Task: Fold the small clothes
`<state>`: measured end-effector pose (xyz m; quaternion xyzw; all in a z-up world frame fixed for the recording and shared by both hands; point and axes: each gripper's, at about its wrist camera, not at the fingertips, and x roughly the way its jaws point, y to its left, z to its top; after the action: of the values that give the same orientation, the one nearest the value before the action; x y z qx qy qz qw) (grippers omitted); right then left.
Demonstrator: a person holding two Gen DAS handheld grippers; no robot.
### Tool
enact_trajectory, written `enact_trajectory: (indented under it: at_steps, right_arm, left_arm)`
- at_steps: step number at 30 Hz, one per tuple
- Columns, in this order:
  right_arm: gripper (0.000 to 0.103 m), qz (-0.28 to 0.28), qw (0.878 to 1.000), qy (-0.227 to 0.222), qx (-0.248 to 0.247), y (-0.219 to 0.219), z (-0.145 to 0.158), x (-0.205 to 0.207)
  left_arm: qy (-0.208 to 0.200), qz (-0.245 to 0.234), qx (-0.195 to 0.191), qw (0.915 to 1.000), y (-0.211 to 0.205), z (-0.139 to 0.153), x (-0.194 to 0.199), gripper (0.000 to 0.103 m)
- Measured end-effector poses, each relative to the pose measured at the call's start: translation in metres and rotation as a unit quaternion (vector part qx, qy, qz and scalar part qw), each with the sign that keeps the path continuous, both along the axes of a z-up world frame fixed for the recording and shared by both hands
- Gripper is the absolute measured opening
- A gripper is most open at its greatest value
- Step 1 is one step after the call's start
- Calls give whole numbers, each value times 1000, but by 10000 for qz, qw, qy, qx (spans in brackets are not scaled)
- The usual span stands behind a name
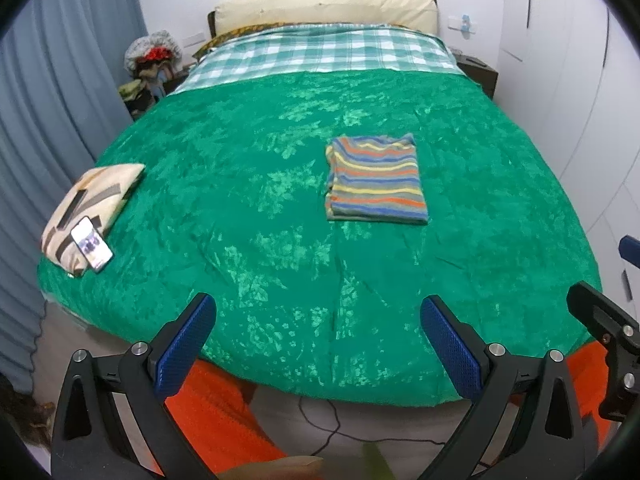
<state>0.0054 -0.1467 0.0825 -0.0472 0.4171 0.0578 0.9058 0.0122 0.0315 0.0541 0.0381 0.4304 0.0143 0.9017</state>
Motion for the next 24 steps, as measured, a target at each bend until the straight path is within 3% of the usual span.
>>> enact_trajectory:
  at_steps: [24]
  right_arm:
    - [102, -320, 9994, -55, -78, -18, 2, 3]
  left_arm:
    - [-103, -190, -124, 9997, -11, 12, 8, 102]
